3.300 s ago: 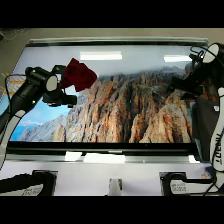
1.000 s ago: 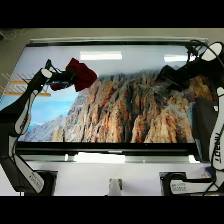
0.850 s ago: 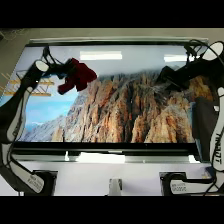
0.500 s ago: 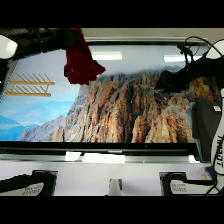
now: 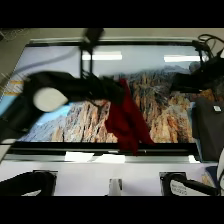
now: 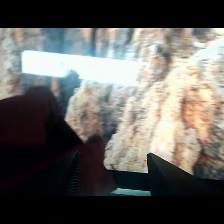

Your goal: Fold the shirts.

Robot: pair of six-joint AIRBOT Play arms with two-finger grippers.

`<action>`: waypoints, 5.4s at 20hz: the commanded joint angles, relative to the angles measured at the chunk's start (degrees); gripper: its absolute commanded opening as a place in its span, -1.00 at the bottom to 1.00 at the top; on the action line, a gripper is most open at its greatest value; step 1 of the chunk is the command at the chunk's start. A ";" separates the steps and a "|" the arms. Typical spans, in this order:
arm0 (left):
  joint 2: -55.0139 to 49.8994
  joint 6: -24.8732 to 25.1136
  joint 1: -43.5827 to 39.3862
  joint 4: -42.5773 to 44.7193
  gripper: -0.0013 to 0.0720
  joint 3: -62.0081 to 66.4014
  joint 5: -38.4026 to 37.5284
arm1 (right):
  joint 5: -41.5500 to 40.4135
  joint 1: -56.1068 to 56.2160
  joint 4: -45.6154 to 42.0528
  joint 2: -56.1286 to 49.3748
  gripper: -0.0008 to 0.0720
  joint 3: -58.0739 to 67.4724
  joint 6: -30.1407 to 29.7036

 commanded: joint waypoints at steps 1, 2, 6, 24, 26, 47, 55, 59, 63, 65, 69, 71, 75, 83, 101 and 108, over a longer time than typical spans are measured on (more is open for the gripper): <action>-4.09 -5.88 -3.41 5.27 -0.87 -9.29 0.50 | 0.20 0.07 -5.90 4.39 0.32 -0.02 2.29; -5.79 -5.88 -2.67 5.22 -0.87 -10.51 -0.83 | 0.48 0.07 -4.72 4.72 0.38 -0.02 2.25; -9.68 -5.81 -0.04 4.94 -0.87 -10.86 -9.57 | 2.14 0.07 -2.01 4.85 0.39 -6.10 2.45; -8.50 -0.26 1.70 4.61 -0.87 -10.84 -15.28 | -30.08 0.09 16.65 6.78 0.83 -58.77 3.08; -8.50 -0.26 1.75 4.59 -0.87 -10.84 -15.10 | -31.71 0.09 19.04 6.78 0.42 -58.77 3.10; 18.03 1.31 -3.39 13.22 -0.87 29.03 -9.35 | -29.49 0.07 27.17 44.39 -0.90 -5.97 0.98; 15.89 2.14 4.52 23.26 -0.87 20.28 -19.76 | -14.95 0.07 14.71 40.24 -0.90 -8.20 2.10; 9.31 2.05 10.40 22.97 -0.87 7.23 -18.05 | -13.81 0.07 15.28 31.89 -0.89 -20.50 2.03; -2.49 -3.43 12.59 17.09 -0.87 -2.25 -16.22 | -28.26 0.07 17.03 21.51 -0.89 -35.06 5.84; -8.85 -3.72 12.37 9.29 -0.84 -2.82 -16.26 | -30.38 0.07 20.87 15.72 -0.89 -37.24 8.55; -13.16 -0.70 13.29 2.01 0.80 -2.05 -23.02 | -30.08 0.02 25.51 10.86 -0.65 -36.94 4.02; -11.23 4.81 15.50 10.40 0.80 -1.07 -31.89 | -28.33 0.02 19.17 12.35 0.70 -36.13 1.60; -4.24 8.76 25.14 13.07 0.80 -6.32 -38.99 | -18.91 0.00 -1.81 13.81 0.71 -37.70 1.18; -1.84 9.42 31.56 -6.82 0.80 -33.07 -20.02 | -14.49 0.02 9.33 13.81 0.74 -56.37 0.24; -11.39 16.24 27.36 -15.82 -0.07 -34.75 -17.73 | -26.75 0.07 18.14 13.81 0.78 -68.98 2.03; -9.40 16.31 27.36 -15.96 -0.87 -34.51 -19.08 | -33.59 0.09 26.01 13.81 0.28 -72.98 3.76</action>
